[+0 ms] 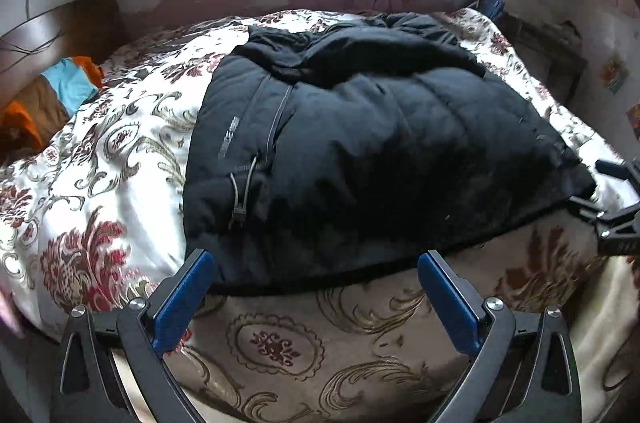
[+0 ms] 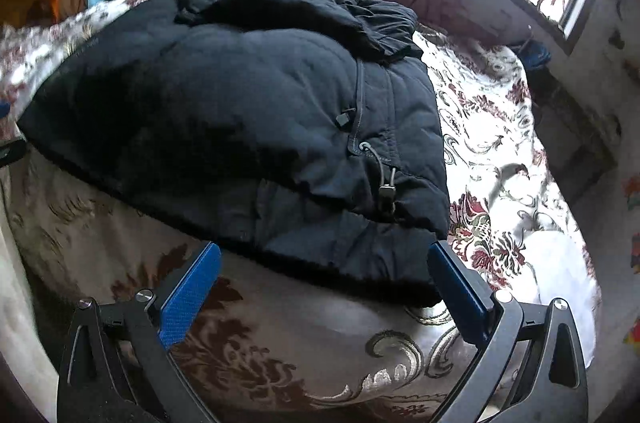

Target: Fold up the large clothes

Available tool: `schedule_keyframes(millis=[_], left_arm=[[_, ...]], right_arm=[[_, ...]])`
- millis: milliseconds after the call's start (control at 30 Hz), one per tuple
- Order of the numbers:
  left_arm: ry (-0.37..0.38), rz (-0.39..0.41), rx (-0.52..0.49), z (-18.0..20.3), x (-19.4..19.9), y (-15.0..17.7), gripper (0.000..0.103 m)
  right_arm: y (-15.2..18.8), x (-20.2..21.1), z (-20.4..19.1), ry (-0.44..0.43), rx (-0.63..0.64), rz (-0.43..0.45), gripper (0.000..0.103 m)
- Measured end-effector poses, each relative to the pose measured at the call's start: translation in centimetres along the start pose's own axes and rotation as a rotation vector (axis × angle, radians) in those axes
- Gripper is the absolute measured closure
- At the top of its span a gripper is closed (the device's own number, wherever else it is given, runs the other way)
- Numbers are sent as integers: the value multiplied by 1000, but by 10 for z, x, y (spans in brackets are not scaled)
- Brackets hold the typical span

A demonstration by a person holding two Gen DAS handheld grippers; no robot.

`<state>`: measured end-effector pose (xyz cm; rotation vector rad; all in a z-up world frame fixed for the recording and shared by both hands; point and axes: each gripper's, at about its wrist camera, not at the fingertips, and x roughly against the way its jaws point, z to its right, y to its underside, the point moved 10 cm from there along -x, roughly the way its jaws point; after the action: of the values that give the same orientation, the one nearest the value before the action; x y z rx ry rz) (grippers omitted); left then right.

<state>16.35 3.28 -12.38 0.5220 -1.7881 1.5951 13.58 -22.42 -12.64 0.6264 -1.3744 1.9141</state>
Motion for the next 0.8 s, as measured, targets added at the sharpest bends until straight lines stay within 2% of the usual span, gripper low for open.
schedule_keyframes(millis=[200,367,500,667,800], left_arm=[[-36,-11,-66,13,-15,12,0],[-60,-15,-106,20,-23,17,0],[-160,-19,-104,10,-27,16,0],[-149,-25,-77,3,-30,15,0],[-128,-15,-113,11,-28,15,0]], right_arm=[[3,-5,-4,122,95,23,2],[3,-11,-4,137,82,45,2],[0,-14,-3,162,68,92,2],[-14,-8,0,259,92,185,2],[-22,-9,6,231,48,221,2]])
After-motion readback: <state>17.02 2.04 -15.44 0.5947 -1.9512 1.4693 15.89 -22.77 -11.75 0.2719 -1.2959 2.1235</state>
